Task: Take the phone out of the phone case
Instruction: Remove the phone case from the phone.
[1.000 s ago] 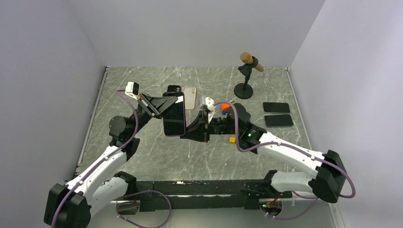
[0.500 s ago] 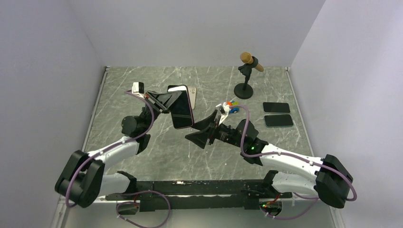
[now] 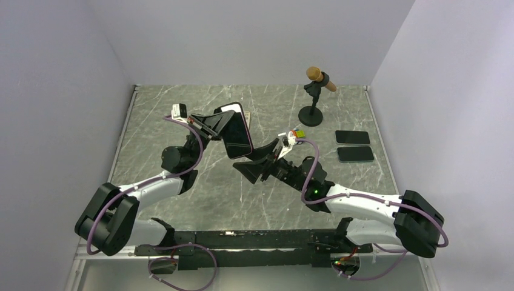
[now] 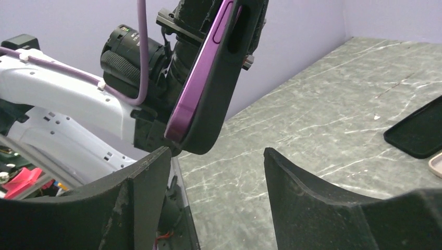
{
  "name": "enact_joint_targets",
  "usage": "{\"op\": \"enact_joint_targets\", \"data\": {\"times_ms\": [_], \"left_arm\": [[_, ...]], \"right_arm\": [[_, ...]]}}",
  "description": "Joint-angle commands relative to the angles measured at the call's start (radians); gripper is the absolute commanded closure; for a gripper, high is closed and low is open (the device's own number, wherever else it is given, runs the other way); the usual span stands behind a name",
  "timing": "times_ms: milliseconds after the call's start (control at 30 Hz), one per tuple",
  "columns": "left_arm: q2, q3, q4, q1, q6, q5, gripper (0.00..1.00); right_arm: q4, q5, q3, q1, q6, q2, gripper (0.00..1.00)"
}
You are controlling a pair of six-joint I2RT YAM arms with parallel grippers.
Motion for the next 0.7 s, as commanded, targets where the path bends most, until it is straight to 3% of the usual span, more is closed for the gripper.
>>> {"op": "enact_joint_targets", "data": {"times_ms": [0,667], "left_arm": [[-0.023,0.047,0.231,-0.024,-0.032,-0.074,1.00],[-0.056,0.027,0.233,-0.064,-0.048,-0.121,1.00]], "right_arm": [[0.047,0.030,0.052,0.008,-0.074,0.014,0.31],[0.047,0.023,0.115,0.042,-0.195,0.027,0.28]]}}
